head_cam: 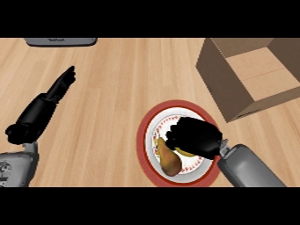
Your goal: Pick the lemon from the plate and place it in the cardboard box
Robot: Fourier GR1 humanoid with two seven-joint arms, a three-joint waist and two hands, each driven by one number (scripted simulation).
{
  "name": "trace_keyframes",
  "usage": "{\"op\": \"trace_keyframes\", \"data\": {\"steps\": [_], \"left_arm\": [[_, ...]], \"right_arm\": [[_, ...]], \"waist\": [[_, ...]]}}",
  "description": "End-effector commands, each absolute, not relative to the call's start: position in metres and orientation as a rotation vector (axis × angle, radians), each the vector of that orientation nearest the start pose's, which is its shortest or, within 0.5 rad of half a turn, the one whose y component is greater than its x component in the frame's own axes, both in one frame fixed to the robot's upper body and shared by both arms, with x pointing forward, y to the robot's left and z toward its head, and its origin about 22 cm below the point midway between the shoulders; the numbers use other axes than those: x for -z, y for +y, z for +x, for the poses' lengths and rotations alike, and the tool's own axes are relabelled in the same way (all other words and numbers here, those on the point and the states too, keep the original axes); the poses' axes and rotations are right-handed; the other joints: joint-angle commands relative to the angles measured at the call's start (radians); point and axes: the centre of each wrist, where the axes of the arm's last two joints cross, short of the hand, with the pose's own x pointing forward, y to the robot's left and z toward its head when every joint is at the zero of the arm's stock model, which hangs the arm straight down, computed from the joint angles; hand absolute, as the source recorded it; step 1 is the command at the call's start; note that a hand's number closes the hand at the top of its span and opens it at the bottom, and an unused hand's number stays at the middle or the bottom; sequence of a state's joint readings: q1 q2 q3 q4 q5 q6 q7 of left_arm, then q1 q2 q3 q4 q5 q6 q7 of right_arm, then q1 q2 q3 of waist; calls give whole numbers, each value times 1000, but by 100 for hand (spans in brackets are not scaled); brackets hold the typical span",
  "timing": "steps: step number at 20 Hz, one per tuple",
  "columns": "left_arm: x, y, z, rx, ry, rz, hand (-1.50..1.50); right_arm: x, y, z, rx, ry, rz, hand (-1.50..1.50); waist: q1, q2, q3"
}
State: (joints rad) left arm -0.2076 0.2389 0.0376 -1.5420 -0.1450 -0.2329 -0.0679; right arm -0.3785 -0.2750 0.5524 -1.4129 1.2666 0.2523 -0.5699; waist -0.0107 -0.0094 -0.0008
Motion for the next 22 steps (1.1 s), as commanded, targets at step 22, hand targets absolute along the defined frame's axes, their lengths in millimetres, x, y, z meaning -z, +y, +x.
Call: {"op": "trace_keyframes", "data": {"steps": [22], "left_arm": [[-60, 289, 285, 531, -1755, 121, 0]], "right_arm": [[-185, -361, 235, 1960, 2988, -35, 150]], "waist": [[11, 12, -1]]}}
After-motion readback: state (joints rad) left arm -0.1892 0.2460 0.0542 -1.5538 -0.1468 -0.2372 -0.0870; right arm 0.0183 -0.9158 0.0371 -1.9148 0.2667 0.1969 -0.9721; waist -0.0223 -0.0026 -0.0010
